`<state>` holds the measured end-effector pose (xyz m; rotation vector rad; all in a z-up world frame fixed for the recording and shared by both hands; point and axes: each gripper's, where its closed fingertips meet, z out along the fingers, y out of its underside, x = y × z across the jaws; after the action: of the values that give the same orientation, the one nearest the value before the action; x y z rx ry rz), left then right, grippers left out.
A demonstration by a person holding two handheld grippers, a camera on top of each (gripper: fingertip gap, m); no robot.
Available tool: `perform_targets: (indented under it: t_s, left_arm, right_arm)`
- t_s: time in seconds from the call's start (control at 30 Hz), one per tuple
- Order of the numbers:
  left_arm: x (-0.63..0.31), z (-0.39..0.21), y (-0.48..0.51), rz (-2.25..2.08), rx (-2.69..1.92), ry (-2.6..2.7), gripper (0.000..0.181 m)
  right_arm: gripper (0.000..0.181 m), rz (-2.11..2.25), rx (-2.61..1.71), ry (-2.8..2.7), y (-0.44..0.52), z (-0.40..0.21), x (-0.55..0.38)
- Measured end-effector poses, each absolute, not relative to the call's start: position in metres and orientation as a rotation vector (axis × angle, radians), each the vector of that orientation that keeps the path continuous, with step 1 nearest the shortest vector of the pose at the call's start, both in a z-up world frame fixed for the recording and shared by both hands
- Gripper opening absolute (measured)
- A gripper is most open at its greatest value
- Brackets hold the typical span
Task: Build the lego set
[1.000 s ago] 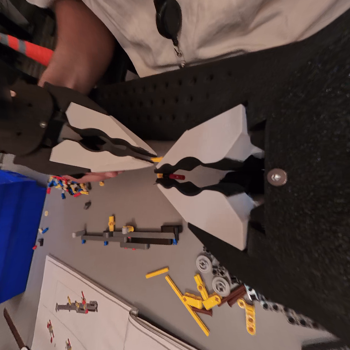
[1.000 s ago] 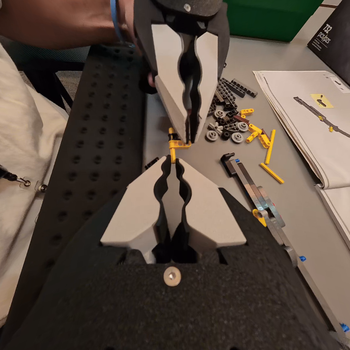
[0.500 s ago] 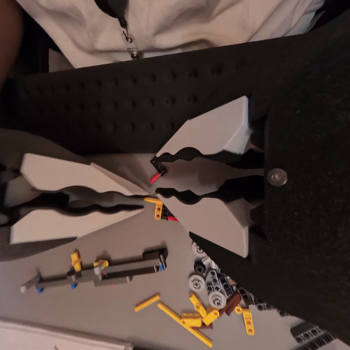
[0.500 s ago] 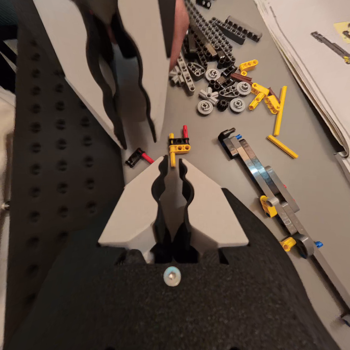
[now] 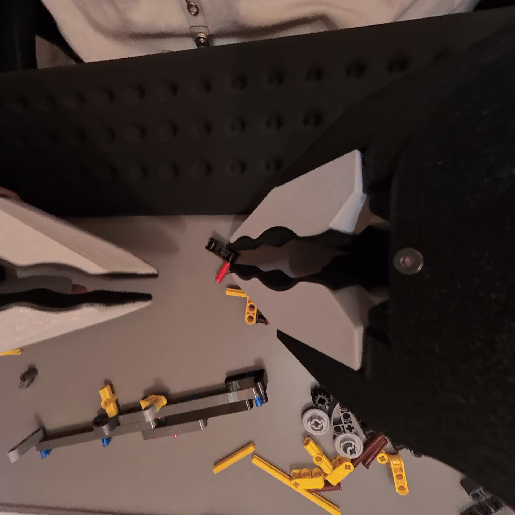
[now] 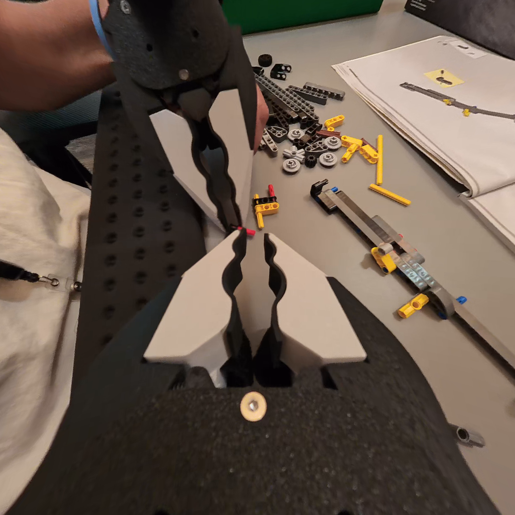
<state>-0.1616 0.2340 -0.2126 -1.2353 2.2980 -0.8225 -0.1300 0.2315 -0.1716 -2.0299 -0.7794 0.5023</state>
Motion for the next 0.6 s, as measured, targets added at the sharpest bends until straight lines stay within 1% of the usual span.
perform_targets:
  t_s: [0.07, 0.1, 0.13, 0.23, 0.3, 0.37, 0.4, 0.5, 0.6]
  left_arm:
    - [-0.158, -0.205, 0.232, -0.911, -1.276, 2.234, 0.009]
    - [-0.155, -0.198, 0.23, -0.997, -1.307, 2.184, 0.009]
    - [-0.152, -0.187, 0.228, -1.11, -1.34, 2.118, 0.009]
    - [-0.149, -0.144, 0.217, -1.611, -1.43, 1.913, 0.008]
    - [-0.149, -0.11, 0.214, -2.006, -1.441, 1.746, 0.007]
    - [-0.151, -0.082, 0.217, -2.339, -1.419, 1.595, 0.008]
    - [-0.153, -0.074, 0.216, -2.457, -1.394, 1.565, 0.008]
    - [-0.155, -0.065, 0.209, -2.62, -1.354, 1.563, 0.008]
    - [-0.157, -0.054, 0.203, -2.769, -1.288, 1.536, 0.008]
  right_arm:
    - [0.019, 0.54, -2.017, -0.81, 0.226, -0.171, -0.131]
    - [0.025, 0.552, -1.988, -0.829, 0.224, -0.168, -0.133]
    - [0.027, 0.549, -1.94, -0.838, 0.223, -0.162, -0.134]
    - [0.026, 0.564, -1.74, -0.809, 0.22, -0.13, -0.137]
    - [0.016, 0.645, -1.61, -0.783, 0.214, -0.101, -0.142]
    - [0.015, 0.733, -1.505, -0.791, 0.208, -0.075, -0.146]
    - [0.016, 0.732, -1.458, -0.791, 0.208, -0.063, -0.146]
    - [0.016, 0.707, -1.364, -0.801, 0.213, -0.037, -0.145]
    - [0.015, 0.777, -1.356, -0.853, 0.215, -0.034, -0.152]
